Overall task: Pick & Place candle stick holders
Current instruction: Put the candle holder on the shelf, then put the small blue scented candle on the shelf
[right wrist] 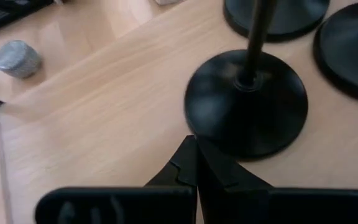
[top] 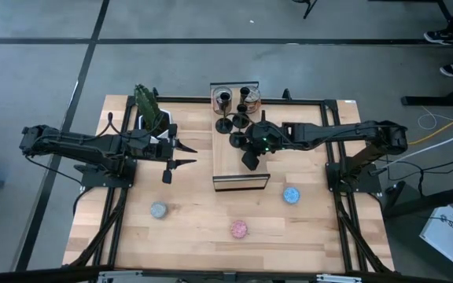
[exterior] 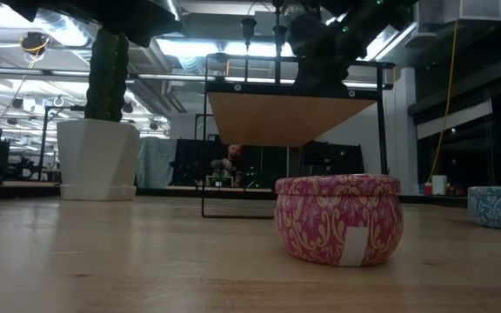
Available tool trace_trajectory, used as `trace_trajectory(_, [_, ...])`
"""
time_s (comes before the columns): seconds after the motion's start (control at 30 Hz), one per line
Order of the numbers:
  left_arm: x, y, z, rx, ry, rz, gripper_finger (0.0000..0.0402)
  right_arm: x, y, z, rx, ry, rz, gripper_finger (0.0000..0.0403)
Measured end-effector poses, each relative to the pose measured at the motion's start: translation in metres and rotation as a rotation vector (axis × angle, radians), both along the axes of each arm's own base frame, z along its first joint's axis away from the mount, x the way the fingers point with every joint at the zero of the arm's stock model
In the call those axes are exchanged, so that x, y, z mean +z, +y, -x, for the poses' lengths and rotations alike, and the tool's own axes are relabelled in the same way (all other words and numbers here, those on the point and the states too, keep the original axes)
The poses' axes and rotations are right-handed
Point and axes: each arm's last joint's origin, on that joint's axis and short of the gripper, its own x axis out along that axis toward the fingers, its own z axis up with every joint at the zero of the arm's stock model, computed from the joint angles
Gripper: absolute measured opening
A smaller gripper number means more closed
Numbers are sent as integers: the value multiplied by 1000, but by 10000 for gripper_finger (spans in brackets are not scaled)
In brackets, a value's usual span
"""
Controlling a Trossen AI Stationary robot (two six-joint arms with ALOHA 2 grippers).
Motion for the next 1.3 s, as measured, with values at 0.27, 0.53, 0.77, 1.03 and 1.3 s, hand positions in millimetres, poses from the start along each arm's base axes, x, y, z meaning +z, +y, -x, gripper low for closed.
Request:
trace_trajectory(0.27, [0,0,0,0,0,0,123,-4,-8,0,-40,19,25,0])
trace_trajectory(0.53, [0,0,0,0,-1,0,125,-4,-13,1,-60,32,76,0])
trace_trajectory(0.77, [0,0,0,0,-1,0,123,6,-9,6,-3,4,57,0])
trace_trajectory(1.03, [0,0,0,0,-1,0,122,41,17,34,88,-58,73,0])
trace_trajectory(1.3, [0,0,0,0,0,0,124,72,48,78,210,-84,68,0])
